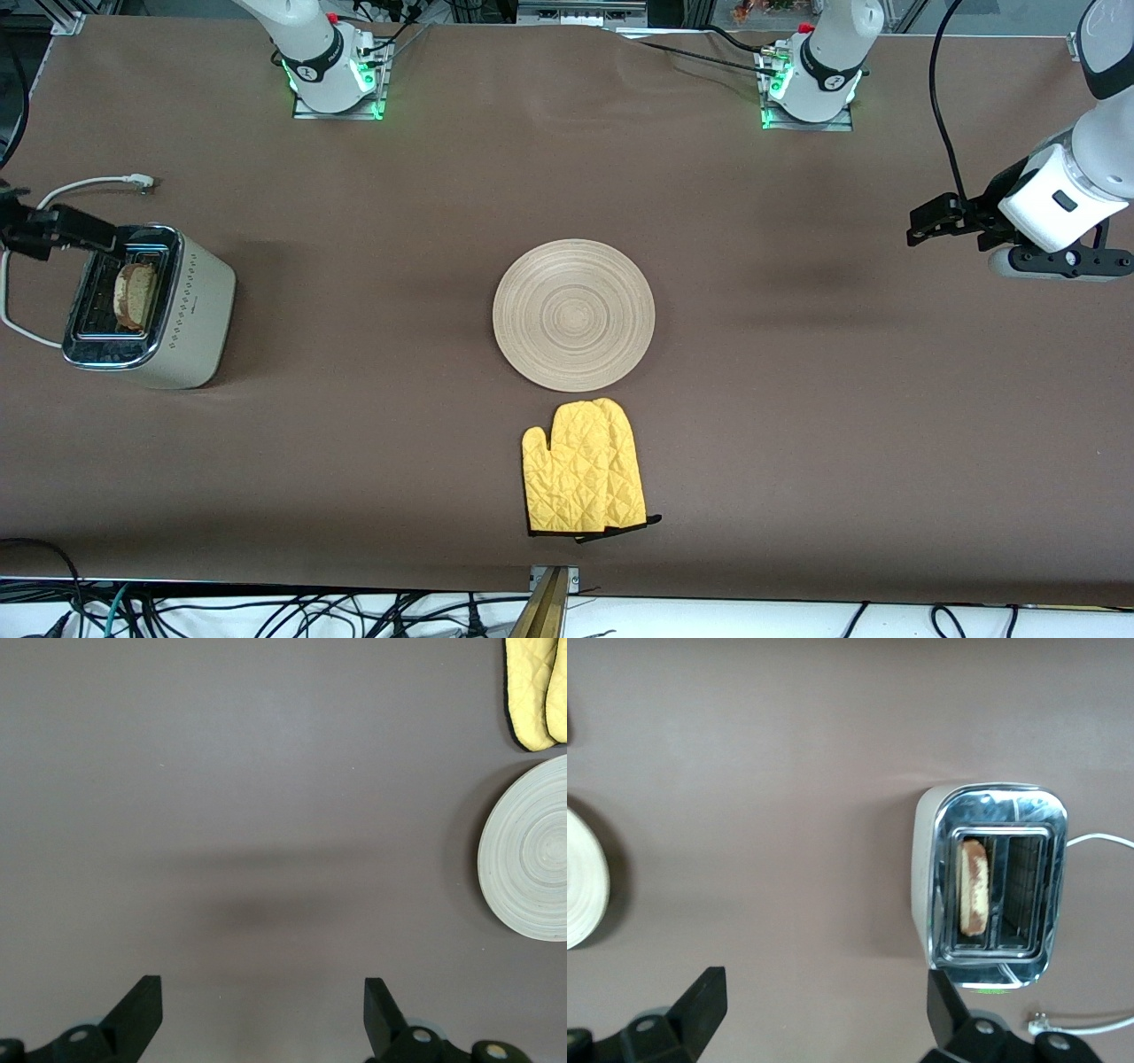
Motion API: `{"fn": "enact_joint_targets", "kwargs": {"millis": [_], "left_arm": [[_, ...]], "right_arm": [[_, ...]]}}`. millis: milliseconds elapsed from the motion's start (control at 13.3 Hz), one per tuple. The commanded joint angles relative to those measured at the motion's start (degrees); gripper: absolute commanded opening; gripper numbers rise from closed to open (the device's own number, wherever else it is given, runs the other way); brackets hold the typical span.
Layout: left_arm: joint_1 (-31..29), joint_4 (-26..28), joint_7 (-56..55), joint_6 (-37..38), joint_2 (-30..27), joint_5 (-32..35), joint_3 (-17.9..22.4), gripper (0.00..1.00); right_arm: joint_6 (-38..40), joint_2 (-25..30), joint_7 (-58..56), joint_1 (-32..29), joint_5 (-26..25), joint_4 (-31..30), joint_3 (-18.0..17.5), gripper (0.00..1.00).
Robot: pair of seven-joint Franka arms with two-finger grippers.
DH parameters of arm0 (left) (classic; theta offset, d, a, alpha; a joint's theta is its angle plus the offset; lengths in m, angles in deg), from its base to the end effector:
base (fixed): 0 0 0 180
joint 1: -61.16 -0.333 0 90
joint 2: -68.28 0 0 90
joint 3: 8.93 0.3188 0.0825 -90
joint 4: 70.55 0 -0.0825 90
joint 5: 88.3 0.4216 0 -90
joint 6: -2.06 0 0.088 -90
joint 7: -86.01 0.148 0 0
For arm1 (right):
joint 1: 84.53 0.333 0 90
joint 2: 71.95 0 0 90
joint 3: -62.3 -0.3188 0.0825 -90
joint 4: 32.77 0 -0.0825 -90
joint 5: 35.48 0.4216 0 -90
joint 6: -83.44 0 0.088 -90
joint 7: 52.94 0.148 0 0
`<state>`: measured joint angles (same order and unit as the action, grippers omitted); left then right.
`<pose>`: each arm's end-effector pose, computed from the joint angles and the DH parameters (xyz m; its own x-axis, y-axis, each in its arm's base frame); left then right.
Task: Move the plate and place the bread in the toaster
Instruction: 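Open the right gripper and raise it off the toaster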
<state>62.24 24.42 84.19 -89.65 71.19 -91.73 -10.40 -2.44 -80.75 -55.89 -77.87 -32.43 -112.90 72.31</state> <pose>0.5982 -0.0351 0.5148 0.9939 -0.0109 -0.1094 -0.0046 -0.9984 0.0571 0.6295 -0.0209 0.5747 0.9988 -0.0024 -0.0495 -0.0039 -0.9996 -0.0292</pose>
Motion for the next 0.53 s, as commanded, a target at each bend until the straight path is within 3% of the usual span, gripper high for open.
{"fn": "enact_joint_targets", "kwargs": {"millis": [0,450], "left_arm": [[0.24,-1.45,-0.29,1.18,0.51,0.53,0.15,1.00],[0.41,-1.45,3.85,1.01,0.34,3.51,-1.95,1.00]], "right_arm": [[-0.25,6.16,1.30,-5.68,-1.73,-6.52,-8.24,1.00],[0.10,6.61,1.47,-6.40,-1.64,-6.53,-9.92,1.00]]}}
